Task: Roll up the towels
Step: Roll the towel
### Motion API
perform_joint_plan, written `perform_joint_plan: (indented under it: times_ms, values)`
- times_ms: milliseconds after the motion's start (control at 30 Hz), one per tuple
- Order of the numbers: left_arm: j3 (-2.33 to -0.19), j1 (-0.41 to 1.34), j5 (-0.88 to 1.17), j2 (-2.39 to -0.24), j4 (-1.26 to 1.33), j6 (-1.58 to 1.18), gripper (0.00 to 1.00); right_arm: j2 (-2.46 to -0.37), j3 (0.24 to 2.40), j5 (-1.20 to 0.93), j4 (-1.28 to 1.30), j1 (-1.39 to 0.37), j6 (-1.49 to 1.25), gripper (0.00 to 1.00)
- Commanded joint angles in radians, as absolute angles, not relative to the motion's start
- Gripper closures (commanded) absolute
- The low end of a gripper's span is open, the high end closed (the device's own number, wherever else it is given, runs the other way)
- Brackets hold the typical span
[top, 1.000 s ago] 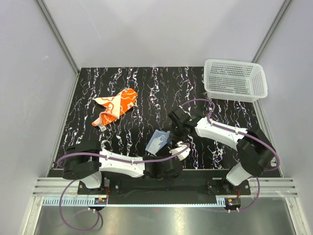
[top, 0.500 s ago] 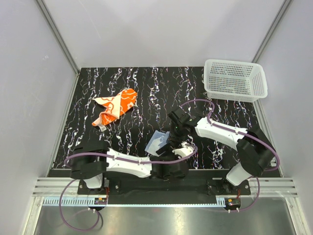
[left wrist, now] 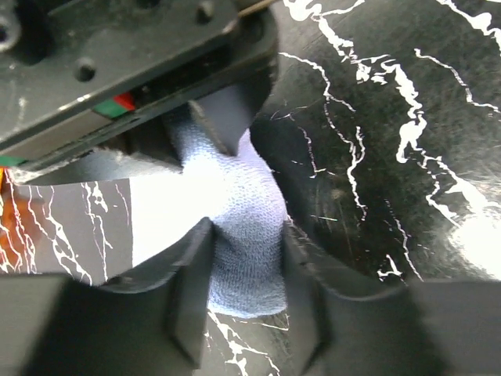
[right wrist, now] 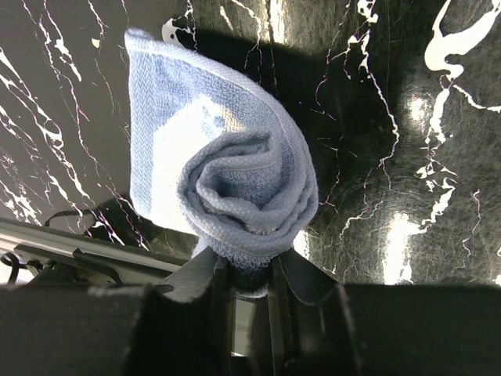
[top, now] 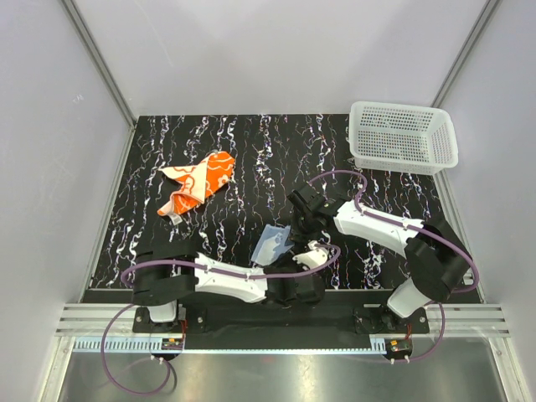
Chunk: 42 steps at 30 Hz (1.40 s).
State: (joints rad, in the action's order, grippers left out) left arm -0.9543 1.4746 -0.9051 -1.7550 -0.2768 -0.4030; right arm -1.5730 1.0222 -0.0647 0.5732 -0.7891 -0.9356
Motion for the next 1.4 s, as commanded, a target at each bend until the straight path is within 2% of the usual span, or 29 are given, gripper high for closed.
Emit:
perform_joint_plan:
  times_ms: [0, 233, 333, 467, 600, 700, 900, 1100, 1200, 1300, 1367]
  values:
    - [-0.930, 1.468, -0.879, -1.723, -0.324, -0.466, 0.69, -1.540, 1.035, -0.071, 0.572, -0.781, -0.928, 0.75]
    - [-0.907, 1.463, -0.769, -1.661, -0.347, -0.506, 1.00, -1.537, 1.032, -0.064, 0.577, -0.775, -0.936, 0.74]
    - [-0.871, 1.445, -0.677, -1.600, -0.322, -0.522, 1.00, -1.543, 1.034, -0.057, 0.583, -0.772, -0.940, 0.71]
    - [-0.839, 1.402, -0.545, -1.530, -0.308, -0.531, 1.00, -1.540, 1.032, -0.029, 0.597, -0.769, -0.943, 0.46]
    - [-0.835, 1.379, -0.468, -1.508, -0.314, -0.537, 1.00, -1.534, 1.031, -0.008, 0.609, -0.752, -0.940, 0.32]
    - [-0.831, 1.356, -0.414, -1.499, -0.313, -0.552, 1.00, -1.529, 1.031, -0.006, 0.629, -0.715, -0.927, 0.26]
    - [-0.804, 1.281, -0.310, -1.468, -0.296, -0.617, 1.00, -1.476, 1.020, 0.043, 0.663, -0.606, -0.887, 0.22]
    - [-0.726, 1.161, -0.164, -1.405, -0.230, -0.693, 1.00, -1.388, 0.970, 0.032, 0.628, -0.581, -0.873, 0.21]
    - [-0.663, 1.074, -0.071, -1.376, -0.164, -0.719, 1.00, -1.324, 0.867, -0.079, 0.494, -0.583, -0.883, 0.22]
    - [-0.600, 1.004, 0.032, -1.351, -0.083, -0.744, 1.00, -1.254, 0.719, -0.225, 0.207, -0.586, -0.922, 0.22]
    - [-0.569, 0.971, 0.098, -1.342, -0.031, -0.767, 1.00, -1.240, 0.628, -0.290, 0.112, -0.592, -0.951, 0.22]
